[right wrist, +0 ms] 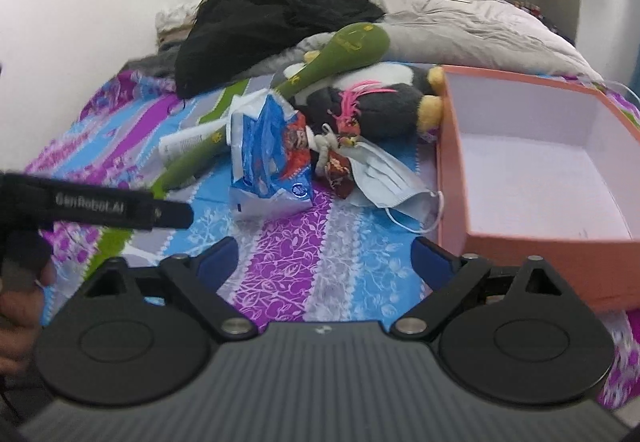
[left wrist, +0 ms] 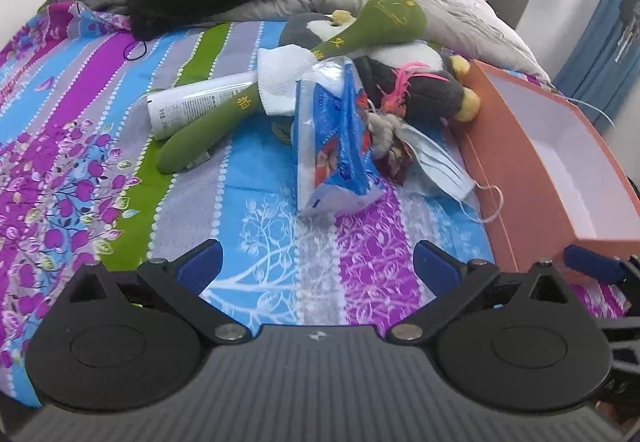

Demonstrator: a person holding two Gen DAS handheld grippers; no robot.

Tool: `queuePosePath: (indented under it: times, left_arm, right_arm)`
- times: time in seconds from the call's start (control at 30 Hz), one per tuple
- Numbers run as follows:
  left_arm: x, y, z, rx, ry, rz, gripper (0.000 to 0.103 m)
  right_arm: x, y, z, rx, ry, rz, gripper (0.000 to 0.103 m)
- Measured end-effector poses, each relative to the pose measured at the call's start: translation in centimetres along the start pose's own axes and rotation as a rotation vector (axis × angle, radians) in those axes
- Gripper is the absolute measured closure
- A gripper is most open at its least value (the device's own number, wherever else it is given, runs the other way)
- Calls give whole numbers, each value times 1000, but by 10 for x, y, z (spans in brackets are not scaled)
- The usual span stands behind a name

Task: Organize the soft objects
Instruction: 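Move the left tool to the blue tissue pack and close on it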

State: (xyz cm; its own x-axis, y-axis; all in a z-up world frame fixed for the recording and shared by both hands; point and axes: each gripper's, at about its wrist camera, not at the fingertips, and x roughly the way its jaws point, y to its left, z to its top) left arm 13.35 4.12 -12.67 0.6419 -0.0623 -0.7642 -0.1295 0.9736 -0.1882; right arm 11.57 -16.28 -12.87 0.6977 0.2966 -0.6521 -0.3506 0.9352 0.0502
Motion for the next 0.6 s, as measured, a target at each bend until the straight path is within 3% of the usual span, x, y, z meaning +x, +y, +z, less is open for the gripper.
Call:
queuePosePath:
  times: [0.07,0.17,0.6]
  left_arm:
    - [11,6,5,-21,0,-14,1]
    - [24,11,12,-35,-13,-44,1]
    - [96,18,42,-101,-18,-125,1]
  right_arm:
    - [12,3,2,-25,7,-11,27]
    - [33,3,5,-47,18,-21,33]
    - [112,-1,18,-208,31,-146,50]
